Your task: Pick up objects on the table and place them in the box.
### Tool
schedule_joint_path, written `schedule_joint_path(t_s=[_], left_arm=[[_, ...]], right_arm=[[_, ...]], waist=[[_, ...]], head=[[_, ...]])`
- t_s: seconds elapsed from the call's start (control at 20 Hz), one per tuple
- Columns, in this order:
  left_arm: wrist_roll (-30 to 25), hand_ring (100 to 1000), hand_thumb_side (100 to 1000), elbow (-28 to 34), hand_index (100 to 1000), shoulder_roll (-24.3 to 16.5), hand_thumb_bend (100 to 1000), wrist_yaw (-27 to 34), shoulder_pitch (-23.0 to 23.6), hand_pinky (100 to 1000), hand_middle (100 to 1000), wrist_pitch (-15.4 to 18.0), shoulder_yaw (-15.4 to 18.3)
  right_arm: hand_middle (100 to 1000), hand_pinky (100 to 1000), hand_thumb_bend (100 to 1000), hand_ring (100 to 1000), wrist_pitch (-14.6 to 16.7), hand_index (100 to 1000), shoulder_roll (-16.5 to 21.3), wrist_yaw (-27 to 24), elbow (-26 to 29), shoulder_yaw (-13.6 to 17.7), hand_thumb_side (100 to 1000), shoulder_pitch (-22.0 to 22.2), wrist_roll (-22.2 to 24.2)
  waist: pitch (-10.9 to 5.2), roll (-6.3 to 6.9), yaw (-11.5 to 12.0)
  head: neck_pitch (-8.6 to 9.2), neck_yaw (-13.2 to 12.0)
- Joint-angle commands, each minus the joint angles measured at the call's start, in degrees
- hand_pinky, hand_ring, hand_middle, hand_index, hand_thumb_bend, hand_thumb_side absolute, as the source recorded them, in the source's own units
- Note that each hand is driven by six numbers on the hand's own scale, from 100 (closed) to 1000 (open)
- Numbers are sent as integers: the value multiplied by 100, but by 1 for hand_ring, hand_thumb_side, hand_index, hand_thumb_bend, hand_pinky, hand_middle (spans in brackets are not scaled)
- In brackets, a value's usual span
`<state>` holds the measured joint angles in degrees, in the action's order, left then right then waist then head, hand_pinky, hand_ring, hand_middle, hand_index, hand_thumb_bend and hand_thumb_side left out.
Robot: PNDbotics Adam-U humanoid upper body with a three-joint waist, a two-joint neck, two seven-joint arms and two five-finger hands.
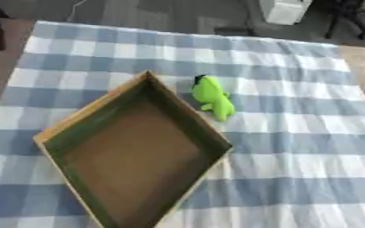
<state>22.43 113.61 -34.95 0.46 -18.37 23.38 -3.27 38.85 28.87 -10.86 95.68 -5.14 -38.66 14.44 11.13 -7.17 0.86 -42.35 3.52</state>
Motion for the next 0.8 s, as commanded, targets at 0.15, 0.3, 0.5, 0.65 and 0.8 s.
schedule_joint_path(t_s=[0.15,0.3,0.5,0.65,0.8], left_arm=[[-10,639,720,99,826,-151,528,-55,-30,149,707,-14,34],[-15,639,720,99,826,-152,528,-62,-31,148,707,-16,30],[-24,640,719,99,827,-149,528,-65,-30,142,707,-18,21],[-36,640,719,99,827,-144,528,-61,-39,143,707,-24,13],[-43,640,720,99,827,-144,527,-51,-51,145,707,-23,8]], right_arm=[[790,767,100,729,437,744,229,443,-519,-13,753,-351,214],[796,774,100,724,725,736,278,833,-867,-68,763,-524,260],[799,783,100,718,1045,729,251,1345,-1273,-135,775,-726,208],[802,785,100,719,1209,731,170,1676,-1539,-192,782,-856,157],[800,791,100,709,1298,717,124,2003,-1747,-277,801,-996,154]], waist=[[-79,21,3],[-71,11,6],[-68,4,12],[-67,1,22],[-71,-5,39]], head=[[-62,47],[-96,50],[-108,60],[-121,81],[-126,97]])
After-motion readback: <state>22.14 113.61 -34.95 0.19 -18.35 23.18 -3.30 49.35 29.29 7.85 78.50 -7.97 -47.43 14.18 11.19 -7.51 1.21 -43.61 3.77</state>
